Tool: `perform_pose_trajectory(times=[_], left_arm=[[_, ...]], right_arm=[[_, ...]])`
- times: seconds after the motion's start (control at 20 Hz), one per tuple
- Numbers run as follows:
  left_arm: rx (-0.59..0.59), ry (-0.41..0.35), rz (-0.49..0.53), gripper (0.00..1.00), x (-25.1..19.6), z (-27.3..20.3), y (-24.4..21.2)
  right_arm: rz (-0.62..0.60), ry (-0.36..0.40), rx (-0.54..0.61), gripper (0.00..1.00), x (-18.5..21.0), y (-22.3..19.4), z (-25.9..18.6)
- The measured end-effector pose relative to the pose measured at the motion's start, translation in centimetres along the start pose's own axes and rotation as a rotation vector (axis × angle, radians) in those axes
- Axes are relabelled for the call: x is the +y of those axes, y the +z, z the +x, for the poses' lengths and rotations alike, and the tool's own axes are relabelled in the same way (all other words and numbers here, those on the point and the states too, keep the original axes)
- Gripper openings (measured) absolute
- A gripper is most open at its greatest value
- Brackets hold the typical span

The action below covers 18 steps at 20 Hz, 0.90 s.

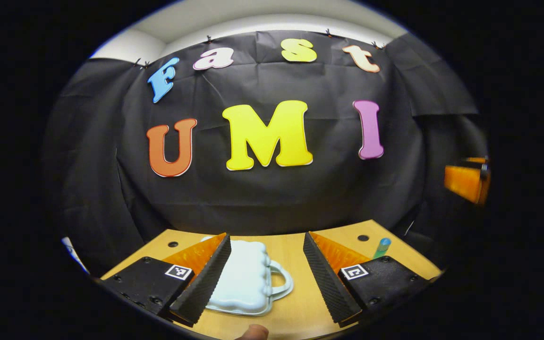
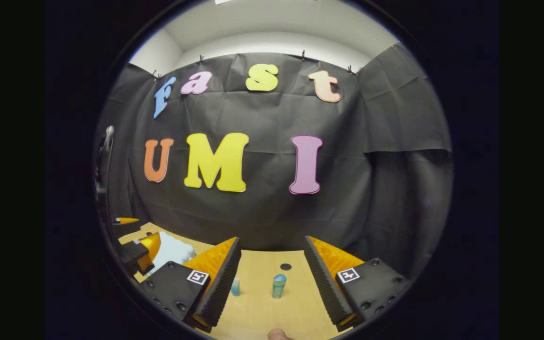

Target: First open the suitcase, pack the skin care products into it, and then close the suitcase.

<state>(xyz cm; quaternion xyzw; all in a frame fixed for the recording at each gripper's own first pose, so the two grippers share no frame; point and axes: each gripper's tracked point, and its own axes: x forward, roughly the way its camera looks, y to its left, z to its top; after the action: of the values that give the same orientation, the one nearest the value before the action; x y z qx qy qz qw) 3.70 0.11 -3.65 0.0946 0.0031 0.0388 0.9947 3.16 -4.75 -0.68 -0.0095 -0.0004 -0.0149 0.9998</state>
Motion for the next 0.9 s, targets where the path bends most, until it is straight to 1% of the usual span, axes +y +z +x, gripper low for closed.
perform_pose_trajectory(times=[0.05,0.1,0.3,0.4,0.55,0.6,0.7,0.75,0.85,0.9], left_arm=[[0.009,0.005,0.050,0.98,-0.1,0.4,-1.4],[0.014,0.001,0.095,0.98,-0.2,0.8,-2.7],[0.077,0.009,0.280,0.99,-1.3,2.6,-8.1],[0.100,0.013,0.420,0.99,-1.4,3.7,-10.2],[0.086,0.001,0.663,0.99,-2.9,5.6,-12.1],[0.084,-0.008,0.738,0.99,-3.4,6.1,-12.6],[0.091,-0.026,0.849,0.98,-4.1,6.7,-14.5],[0.105,-0.022,0.893,0.98,-4.2,7.0,-15.1],[0.127,-0.023,0.971,0.98,-4.3,7.8,-16.2],[0.160,-0.016,1.001,0.98,-4.1,8.3,-16.9]], right_arm=[[0.003,-0.008,0.011,0.78,-0.6,-0.4,0.2],[0.005,-0.018,0.023,0.80,-1.3,-1.1,0.6],[0.004,-0.043,0.072,0.80,-3.8,-3.2,1.6],[-0.003,-0.048,0.095,0.80,-5.0,-4.3,2.1],[-0.001,-0.053,0.123,0.81,-6.9,-5.8,3.4],[0.004,-0.053,0.134,0.80,-7.5,-6.3,3.9],[0.014,-0.049,0.155,0.80,-8.6,-7.4,4.8],[0.017,-0.048,0.166,0.80,-9.2,-8.0,5.4],[0.025,-0.043,0.185,0.80,-10.1,-9.0,6.3],[0.028,-0.041,0.194,0.80,-10.5,-9.6,6.8]])
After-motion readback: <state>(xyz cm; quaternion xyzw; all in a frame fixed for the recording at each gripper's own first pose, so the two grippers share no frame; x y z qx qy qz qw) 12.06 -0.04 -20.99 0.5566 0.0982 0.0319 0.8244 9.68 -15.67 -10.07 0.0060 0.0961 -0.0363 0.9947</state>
